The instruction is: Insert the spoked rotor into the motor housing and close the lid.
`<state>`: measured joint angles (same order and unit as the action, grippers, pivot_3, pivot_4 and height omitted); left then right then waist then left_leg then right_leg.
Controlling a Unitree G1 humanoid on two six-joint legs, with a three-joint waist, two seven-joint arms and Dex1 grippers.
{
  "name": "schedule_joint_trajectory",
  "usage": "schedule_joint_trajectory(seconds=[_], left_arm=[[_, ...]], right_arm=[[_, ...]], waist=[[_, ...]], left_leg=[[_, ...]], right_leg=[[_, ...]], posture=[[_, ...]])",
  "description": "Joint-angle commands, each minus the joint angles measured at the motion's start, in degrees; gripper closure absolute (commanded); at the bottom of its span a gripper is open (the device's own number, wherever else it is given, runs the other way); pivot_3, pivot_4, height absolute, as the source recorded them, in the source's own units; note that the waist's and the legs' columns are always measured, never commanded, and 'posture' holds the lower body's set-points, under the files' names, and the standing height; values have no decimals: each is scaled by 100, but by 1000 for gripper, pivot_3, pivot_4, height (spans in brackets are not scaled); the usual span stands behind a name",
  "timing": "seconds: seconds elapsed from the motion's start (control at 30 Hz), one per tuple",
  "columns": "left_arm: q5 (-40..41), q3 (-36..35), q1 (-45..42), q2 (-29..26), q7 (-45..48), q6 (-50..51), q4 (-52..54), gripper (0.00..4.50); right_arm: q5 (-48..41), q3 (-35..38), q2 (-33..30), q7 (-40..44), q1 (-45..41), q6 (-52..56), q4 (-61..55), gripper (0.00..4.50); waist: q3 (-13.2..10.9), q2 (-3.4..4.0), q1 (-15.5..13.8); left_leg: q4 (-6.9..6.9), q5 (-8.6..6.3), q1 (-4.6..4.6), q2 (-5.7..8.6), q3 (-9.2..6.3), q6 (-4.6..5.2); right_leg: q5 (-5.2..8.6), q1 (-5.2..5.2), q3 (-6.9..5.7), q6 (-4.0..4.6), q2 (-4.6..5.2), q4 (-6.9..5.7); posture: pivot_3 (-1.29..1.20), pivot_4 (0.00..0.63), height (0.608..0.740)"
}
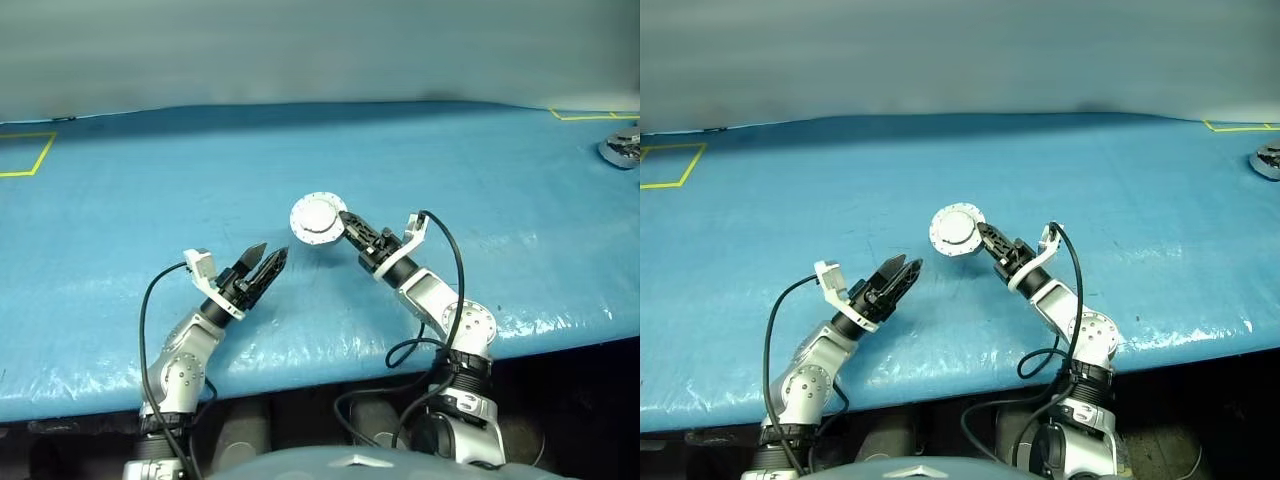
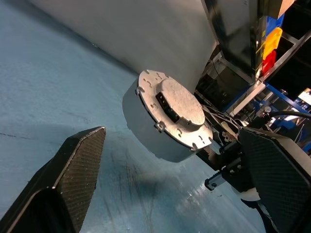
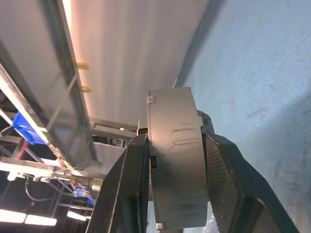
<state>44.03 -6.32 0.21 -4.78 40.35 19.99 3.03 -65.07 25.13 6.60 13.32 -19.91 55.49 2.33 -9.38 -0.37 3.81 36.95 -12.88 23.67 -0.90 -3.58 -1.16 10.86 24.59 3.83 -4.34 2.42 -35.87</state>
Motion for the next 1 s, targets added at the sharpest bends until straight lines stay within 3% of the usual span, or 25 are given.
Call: schedule_joint_trajectory(seconds=[0.03,0.57,1.0], left_arm=[[532,-42,-1,73,-14,453,321,33],[1581,-139,-352,454,31,1314,317,33],[1391,-207,-753,656,-94,1191,-216,33]], right_arm=[[-644,-143,70,43,-173,49,-600,3161],[-1110,-871,-208,177,207,143,-970,3161],[-1221,-1290,-305,388,393,162,-1249,3161]], waist=[[-2,2,3],[-4,3,7],[-5,0,-2]], left_leg=[[0,0,0,0,0,0],[3,0,2,0,-2,0],[4,0,3,0,-3,0]], right_leg=[[0,0,0,0,0,0],[0,0,0,1,-2,1],[0,-1,0,1,-2,2]], posture=[[0,150,740],[0,150,740],[0,150,740]])
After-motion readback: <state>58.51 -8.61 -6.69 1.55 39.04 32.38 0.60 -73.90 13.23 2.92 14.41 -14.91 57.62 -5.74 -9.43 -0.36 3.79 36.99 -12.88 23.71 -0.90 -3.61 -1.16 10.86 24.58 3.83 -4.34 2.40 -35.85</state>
